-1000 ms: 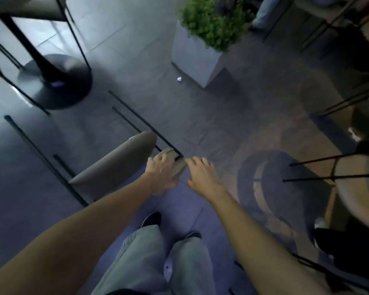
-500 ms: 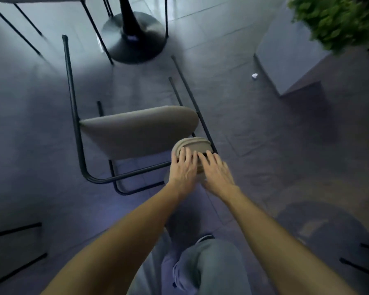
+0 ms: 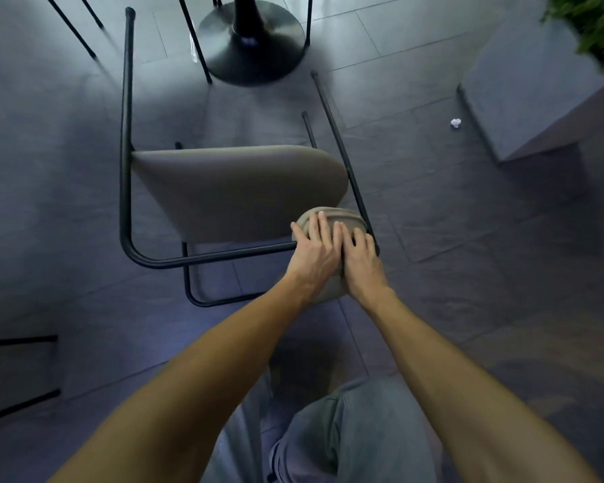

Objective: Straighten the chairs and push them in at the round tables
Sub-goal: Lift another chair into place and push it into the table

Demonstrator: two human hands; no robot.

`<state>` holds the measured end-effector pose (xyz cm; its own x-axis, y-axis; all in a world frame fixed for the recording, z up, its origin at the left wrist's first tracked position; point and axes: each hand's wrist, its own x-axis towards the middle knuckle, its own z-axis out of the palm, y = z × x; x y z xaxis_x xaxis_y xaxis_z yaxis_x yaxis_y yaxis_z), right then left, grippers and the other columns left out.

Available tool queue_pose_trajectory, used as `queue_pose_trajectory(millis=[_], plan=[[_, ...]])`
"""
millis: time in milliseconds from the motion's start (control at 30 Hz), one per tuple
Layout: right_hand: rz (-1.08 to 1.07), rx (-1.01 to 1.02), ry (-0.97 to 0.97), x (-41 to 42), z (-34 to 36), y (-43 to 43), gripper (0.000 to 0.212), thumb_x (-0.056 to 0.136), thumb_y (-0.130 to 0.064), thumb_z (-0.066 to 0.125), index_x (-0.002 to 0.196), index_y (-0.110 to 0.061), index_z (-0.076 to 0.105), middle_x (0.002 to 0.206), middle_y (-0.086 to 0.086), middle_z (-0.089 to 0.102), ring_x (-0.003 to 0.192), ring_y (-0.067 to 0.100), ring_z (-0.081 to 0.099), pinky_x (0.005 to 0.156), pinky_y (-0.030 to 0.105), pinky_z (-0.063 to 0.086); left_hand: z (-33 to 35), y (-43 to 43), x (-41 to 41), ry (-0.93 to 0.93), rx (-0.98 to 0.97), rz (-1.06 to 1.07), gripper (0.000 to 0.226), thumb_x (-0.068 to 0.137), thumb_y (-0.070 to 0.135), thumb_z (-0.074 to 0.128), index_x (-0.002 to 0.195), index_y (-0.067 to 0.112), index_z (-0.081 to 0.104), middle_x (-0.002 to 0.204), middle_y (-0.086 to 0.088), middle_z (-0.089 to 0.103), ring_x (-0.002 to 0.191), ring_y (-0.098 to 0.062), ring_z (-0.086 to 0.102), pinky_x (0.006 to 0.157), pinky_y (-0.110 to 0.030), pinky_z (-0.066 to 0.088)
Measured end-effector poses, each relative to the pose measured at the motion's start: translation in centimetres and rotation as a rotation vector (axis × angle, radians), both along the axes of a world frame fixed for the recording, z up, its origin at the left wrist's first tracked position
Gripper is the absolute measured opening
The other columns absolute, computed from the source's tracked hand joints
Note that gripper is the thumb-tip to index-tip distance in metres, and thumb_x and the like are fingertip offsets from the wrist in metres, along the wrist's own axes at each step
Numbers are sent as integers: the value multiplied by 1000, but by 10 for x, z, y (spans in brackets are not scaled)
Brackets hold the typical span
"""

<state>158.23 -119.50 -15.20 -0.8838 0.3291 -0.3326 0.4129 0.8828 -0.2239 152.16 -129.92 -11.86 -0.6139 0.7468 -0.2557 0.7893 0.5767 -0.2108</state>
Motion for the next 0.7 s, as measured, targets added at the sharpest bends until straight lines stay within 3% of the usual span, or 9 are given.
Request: queue_pose_trajectory(millis=[300,700], plan=[[-96,-173,-31,6,11,-7,103,73,-5,78,156,-16,19,145,13,40,132,37,39,106,48,43,29,0,-7,-50,-148,-114,61,105,19,38,154,-5,11,155,-39,16,142,-55,21,103,-71,34],[-122,-211,-119,13,97,-28,87,80,-9,69,153,-19,23,137,16,48,121,40,50,98,51,47,120,-17,-12,-231,-245,-150,64,103,22,45,154,1,14,158,-33,14,145,-51,19,105,-69,33]])
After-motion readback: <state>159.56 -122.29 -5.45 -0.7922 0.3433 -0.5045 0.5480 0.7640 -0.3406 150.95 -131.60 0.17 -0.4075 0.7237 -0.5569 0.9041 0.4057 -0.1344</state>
